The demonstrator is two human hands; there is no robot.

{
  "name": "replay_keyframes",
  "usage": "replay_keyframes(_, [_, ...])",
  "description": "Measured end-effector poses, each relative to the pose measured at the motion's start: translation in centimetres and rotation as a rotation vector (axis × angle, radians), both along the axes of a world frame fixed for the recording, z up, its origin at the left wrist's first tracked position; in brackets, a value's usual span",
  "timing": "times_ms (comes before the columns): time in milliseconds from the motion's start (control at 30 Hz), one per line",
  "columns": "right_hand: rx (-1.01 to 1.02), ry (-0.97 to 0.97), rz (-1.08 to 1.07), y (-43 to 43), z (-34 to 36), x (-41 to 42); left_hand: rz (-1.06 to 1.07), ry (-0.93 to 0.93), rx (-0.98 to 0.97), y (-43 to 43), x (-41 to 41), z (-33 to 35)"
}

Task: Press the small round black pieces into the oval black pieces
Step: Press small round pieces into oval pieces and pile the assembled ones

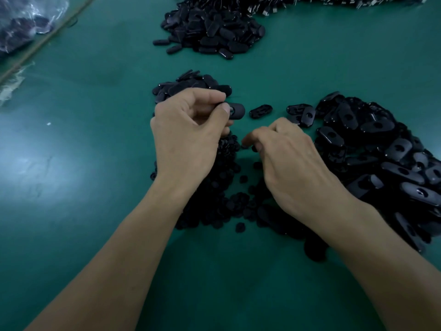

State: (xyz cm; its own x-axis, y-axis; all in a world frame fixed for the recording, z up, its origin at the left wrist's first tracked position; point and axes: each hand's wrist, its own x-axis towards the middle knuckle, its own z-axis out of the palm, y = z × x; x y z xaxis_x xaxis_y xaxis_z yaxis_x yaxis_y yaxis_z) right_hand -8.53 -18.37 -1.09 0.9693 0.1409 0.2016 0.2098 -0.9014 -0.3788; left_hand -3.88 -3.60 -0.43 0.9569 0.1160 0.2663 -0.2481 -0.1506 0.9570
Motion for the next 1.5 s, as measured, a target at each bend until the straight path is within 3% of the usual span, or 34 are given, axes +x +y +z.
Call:
replay_keyframes(900, [0.234, 0.034, -0.048, -1.0, 0.3, 0.2, -0.091, 0.053, 0.066, 0.0, -0.4, 0.0])
replay_keyframes(1200, [0.384, -0.334, -0.069, -0.5, 0.9, -0.2, -0.238, 0.215, -0.229, -0.4, -1.0, 0.7])
replay_keyframes(1500, [0.382, -0.303, -0.062, -0.1, 0.5, -0.3, -0.239, 0.258, -0.326, -0.7, -1.0, 0.9])
